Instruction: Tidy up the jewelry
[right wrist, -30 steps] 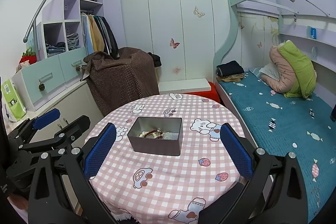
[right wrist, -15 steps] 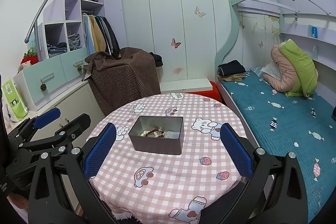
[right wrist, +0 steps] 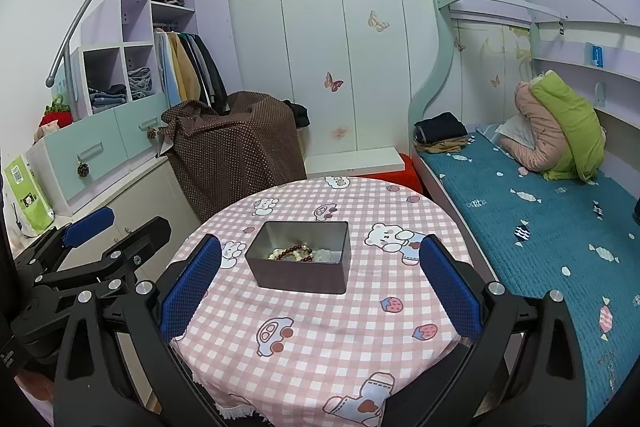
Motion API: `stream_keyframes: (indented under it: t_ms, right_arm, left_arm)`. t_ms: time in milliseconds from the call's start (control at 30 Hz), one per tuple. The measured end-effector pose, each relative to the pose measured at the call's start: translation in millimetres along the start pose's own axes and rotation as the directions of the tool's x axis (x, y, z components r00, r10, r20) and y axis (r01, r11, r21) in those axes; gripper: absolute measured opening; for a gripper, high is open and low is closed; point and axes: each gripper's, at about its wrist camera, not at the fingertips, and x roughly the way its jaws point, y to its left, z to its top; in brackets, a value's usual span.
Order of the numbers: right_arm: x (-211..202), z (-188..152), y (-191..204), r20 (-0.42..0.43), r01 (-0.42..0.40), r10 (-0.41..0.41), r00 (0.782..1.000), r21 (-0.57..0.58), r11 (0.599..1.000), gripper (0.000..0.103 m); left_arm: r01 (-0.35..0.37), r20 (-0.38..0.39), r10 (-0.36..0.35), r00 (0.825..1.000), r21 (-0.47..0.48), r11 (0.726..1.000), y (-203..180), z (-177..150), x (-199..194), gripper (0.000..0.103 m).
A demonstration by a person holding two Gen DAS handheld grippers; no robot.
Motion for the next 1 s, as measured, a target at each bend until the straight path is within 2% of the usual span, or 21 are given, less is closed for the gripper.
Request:
stream_keyframes:
  t_ms: [1000]
  right_arm:
    - [2,-8,-3,-0.039,0.009,-0.007,0.999,0.037,0.999,0.095]
  left_arm:
    - [0.007,-0.016,-0.007,1.000,0.003,1.000,-2,-11,3,0.089]
